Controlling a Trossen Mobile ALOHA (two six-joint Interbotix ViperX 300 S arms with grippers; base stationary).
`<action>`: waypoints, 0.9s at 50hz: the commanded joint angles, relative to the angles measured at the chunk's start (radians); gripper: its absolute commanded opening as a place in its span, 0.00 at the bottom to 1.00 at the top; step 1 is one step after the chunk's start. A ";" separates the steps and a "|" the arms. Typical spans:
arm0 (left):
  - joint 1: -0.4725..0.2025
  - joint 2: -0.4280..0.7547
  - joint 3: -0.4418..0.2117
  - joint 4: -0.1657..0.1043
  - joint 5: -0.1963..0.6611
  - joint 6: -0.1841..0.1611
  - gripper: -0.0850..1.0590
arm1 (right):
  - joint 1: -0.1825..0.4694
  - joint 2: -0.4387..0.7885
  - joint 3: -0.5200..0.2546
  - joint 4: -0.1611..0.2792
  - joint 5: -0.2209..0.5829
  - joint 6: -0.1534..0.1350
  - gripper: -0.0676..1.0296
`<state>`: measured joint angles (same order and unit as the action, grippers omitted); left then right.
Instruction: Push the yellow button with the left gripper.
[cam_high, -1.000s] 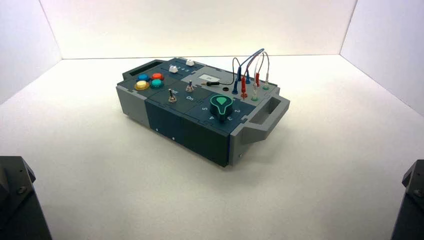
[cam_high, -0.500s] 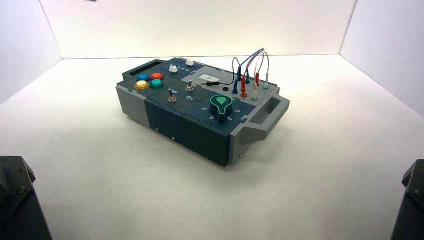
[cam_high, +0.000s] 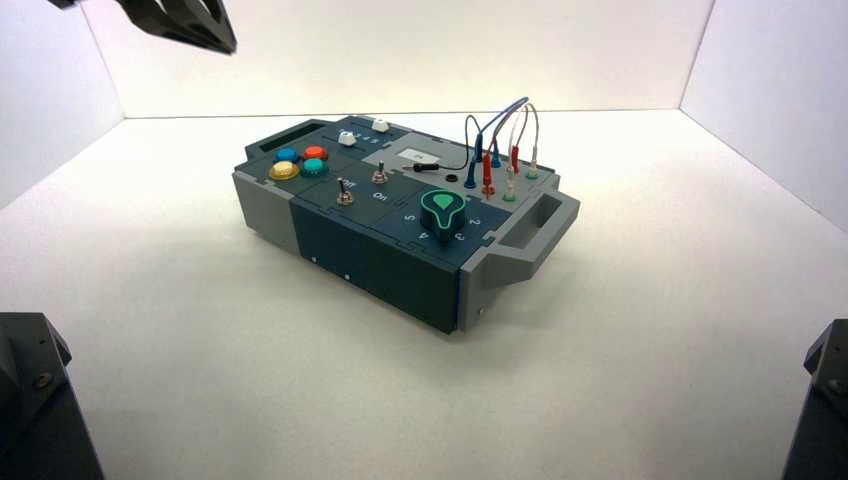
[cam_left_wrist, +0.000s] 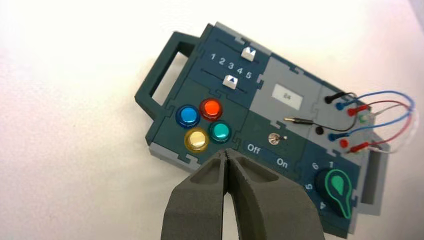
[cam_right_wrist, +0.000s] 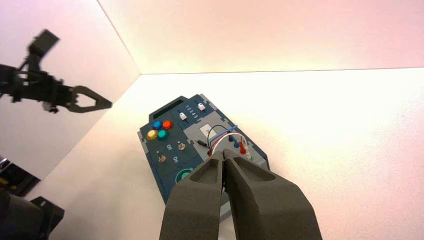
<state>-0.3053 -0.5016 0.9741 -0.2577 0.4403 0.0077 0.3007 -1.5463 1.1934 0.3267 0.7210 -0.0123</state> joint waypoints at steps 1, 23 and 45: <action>-0.017 0.049 -0.043 0.002 -0.026 0.005 0.05 | 0.003 0.021 -0.029 0.002 -0.006 0.000 0.04; -0.043 0.262 -0.081 0.002 -0.061 0.009 0.05 | 0.003 0.028 -0.029 0.002 -0.006 0.000 0.04; -0.043 0.379 -0.120 0.006 -0.092 0.023 0.05 | 0.003 0.029 -0.031 0.000 -0.008 -0.002 0.04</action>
<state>-0.3451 -0.1289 0.8882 -0.2546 0.3574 0.0245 0.3007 -1.5401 1.1934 0.3252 0.7210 -0.0123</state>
